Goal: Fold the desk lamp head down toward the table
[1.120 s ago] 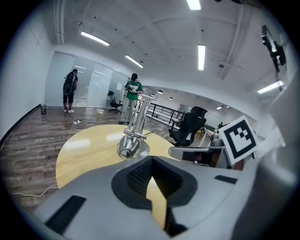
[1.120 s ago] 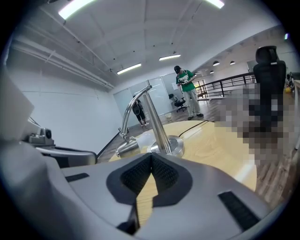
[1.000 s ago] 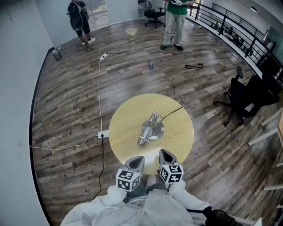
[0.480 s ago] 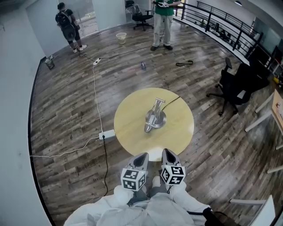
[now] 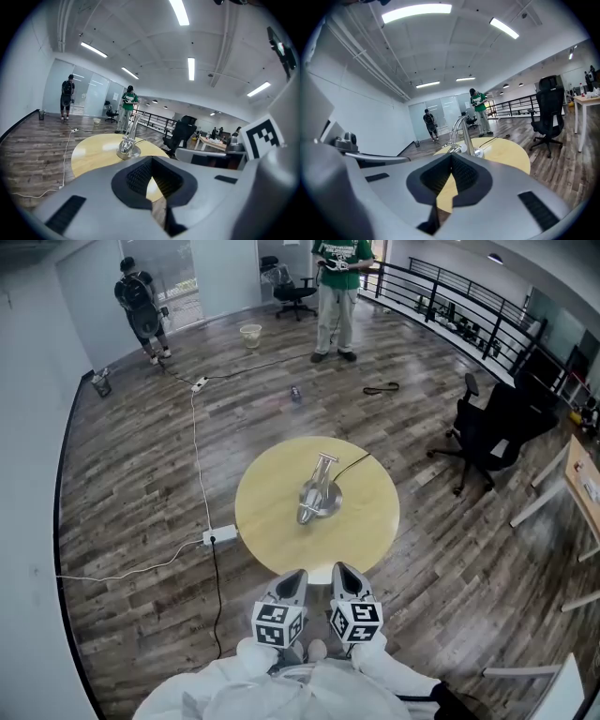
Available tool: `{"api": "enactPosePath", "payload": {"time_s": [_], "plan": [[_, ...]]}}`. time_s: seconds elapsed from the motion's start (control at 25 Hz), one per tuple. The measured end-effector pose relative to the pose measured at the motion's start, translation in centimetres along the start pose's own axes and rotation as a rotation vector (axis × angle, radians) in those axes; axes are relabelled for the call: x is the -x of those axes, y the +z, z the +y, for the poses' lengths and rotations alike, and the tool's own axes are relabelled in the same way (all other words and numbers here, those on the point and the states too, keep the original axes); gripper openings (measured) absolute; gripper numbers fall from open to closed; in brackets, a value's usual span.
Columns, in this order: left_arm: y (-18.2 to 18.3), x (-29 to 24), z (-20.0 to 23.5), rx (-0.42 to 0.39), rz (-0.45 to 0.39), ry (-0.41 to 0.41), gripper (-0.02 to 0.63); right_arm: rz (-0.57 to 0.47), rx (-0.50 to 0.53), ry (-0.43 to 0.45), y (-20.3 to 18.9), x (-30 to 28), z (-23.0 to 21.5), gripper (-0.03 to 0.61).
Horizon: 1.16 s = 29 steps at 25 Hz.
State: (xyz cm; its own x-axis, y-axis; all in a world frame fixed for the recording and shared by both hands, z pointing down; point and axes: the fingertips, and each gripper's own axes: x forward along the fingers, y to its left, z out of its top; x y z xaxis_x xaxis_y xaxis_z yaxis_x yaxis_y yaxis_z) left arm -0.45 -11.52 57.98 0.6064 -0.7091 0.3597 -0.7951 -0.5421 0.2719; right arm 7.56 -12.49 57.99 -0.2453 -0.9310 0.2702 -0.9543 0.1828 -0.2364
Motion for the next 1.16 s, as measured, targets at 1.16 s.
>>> {"api": "enactPosePath", "payload": {"time_s": [1.16], "plan": [[0.4,-0.7,-0.3,-0.026,0.018,0.034,0.0,-0.018,0.09,0.034,1.4,0.6,0.1,0.011]]}}
